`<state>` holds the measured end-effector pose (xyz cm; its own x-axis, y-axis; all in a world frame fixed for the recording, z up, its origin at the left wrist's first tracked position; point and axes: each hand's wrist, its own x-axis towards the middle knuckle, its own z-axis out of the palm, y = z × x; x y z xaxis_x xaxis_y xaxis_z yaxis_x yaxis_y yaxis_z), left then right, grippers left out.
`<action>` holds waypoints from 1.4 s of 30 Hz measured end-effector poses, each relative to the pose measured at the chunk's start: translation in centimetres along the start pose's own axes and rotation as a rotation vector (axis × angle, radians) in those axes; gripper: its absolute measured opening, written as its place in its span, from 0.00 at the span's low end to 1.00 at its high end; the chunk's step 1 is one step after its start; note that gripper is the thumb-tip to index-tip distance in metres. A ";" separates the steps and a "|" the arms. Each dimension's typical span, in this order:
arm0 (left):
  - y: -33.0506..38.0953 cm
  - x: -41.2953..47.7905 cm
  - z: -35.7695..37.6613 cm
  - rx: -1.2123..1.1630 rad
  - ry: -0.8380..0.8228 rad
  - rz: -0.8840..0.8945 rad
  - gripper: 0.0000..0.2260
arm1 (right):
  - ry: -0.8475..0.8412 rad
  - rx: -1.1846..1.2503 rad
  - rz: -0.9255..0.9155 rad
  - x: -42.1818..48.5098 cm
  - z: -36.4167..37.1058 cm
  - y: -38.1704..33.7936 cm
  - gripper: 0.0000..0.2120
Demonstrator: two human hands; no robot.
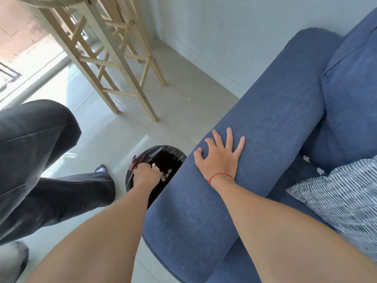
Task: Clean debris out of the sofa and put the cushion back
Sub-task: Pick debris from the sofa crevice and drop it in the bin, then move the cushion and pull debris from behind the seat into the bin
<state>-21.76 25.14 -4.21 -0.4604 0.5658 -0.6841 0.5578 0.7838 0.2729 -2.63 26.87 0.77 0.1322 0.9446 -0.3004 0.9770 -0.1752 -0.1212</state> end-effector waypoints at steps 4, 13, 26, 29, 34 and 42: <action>0.6 0.3 0.0 0.106 -0.084 0.017 0.12 | 0.016 0.009 -0.005 0.1 0.3 0.0 0.26; 5.5 -5.7 2.6 0.015 -0.057 0.175 0.21 | -0.013 0.158 -0.071 0.1 -0.7 0.7 0.21; 19.5 -20.0 8.3 0.080 -0.072 0.609 0.11 | -0.045 0.333 0.108 -3.3 -10.8 19.5 0.22; 22.4 -24.3 11.8 0.153 -0.137 0.680 0.23 | 0.028 0.287 0.150 -4.5 -13.4 25.8 0.23; 26.3 -32.0 19.2 0.217 -0.234 0.855 0.27 | 0.156 0.275 0.312 -7.4 -15.8 36.8 0.24; 28.8 -39.3 29.2 0.439 -0.121 1.179 0.35 | 0.001 0.190 0.499 -13.3 -13.3 49.0 0.43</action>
<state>32.54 17.99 10.78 0.5245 0.8161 -0.2428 0.7778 -0.3432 0.5266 45.75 9.42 11.44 0.5729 0.7341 -0.3644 0.7482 -0.6500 -0.1332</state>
